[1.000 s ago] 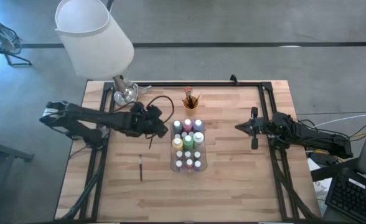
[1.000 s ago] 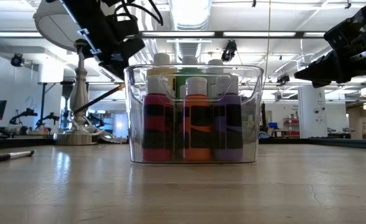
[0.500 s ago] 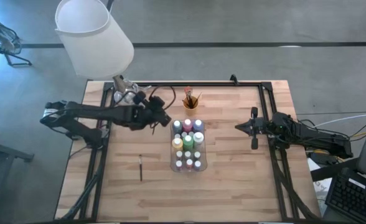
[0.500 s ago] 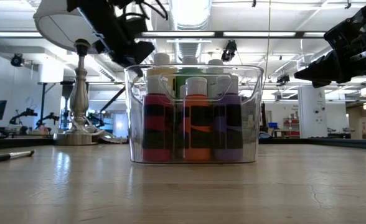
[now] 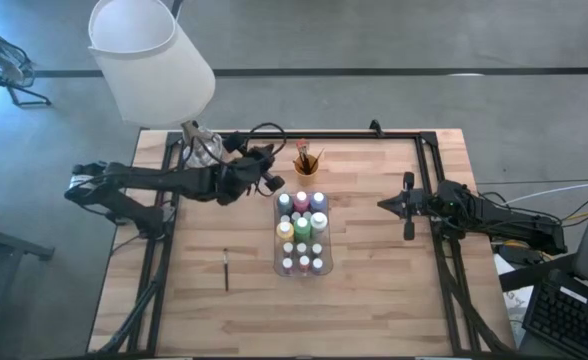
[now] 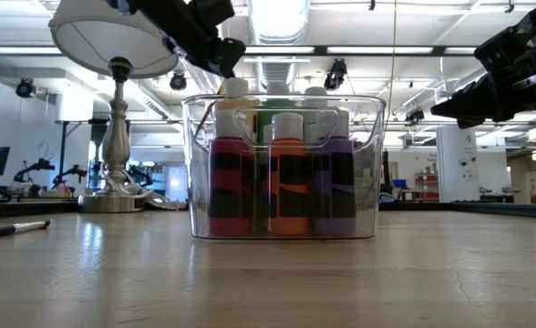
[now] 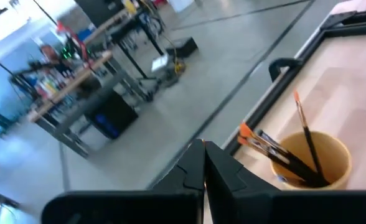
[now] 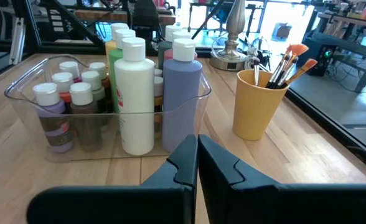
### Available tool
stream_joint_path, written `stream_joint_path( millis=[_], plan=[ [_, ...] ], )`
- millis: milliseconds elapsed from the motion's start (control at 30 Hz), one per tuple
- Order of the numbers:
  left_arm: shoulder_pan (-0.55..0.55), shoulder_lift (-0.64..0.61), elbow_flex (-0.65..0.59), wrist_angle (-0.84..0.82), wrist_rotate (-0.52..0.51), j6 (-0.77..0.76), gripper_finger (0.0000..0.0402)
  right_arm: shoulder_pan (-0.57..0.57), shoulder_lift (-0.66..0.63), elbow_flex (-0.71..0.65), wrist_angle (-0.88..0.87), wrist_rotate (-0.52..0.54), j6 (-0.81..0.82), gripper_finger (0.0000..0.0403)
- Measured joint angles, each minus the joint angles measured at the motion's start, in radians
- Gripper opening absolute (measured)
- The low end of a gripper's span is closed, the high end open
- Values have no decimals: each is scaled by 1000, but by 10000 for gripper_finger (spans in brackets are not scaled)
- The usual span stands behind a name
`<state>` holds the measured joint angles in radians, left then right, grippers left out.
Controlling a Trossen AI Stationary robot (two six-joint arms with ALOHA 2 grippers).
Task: Pick & Place Paint Supplies
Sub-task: Put the yellow paintbrush into the yellow cup
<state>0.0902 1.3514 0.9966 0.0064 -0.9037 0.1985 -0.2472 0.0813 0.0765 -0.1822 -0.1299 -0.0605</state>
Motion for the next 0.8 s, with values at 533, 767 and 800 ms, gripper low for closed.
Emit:
stream_joint_path(
  millis=[533,767,800],
  plan=[
    [0,0,160,39,-14,224,2,0,0,0,0,0,0,8],
    [0,0,219,46,35,229,2,0,0,0,0,0,0,8],
    [1,0,223,50,46,229,2,0,0,0,0,0,0,8]
  ],
)
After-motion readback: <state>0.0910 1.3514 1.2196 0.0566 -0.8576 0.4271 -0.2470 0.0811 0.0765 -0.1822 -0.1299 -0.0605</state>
